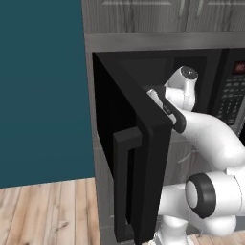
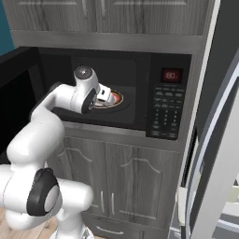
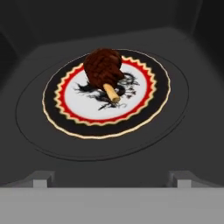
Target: Transport the steak from the fridge to the microwave and turn on the microwave.
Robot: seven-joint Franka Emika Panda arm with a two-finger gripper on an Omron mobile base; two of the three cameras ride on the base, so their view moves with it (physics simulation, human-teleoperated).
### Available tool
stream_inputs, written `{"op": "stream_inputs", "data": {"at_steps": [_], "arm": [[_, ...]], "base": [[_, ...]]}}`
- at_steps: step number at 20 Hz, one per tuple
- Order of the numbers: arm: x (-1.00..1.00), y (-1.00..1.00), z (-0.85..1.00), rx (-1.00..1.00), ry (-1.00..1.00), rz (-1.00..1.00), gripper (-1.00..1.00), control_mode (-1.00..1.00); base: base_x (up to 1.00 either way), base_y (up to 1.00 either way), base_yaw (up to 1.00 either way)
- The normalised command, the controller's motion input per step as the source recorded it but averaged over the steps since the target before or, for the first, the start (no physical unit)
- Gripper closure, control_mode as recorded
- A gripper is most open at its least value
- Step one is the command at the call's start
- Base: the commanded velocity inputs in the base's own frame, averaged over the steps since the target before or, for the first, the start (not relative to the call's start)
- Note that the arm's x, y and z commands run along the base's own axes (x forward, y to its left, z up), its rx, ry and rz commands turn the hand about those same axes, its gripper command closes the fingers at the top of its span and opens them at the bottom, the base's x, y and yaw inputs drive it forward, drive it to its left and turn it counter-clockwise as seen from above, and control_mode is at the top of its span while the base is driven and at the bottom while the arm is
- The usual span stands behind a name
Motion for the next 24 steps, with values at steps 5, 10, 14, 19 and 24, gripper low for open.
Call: {"op": "stream_inputs", "data": {"at_steps": [5,10,14,19,24], "arm": [[-0.25,-0.01,0.12,0.0,0.0,0.0,-1.0,-1.0],[-0.2,0.0,0.06,0.0,0.0,0.0,-1.0,-1.0],[-0.18,-0.01,0.0,-0.02,-0.01,0.0,-1.0,-1.0],[-0.05,-0.05,-0.01,-0.05,-0.02,0.0,-1.0,-1.0],[0.0,-0.14,-0.15,-0.08,-0.03,0.0,-1.0,-1.0]], "base": [[0.0,0.0,0.0],[0.0,0.0,0.0],[0.0,0.0,0.0],[0.0,0.0,0.0],[0.0,0.0,0.0]]}}
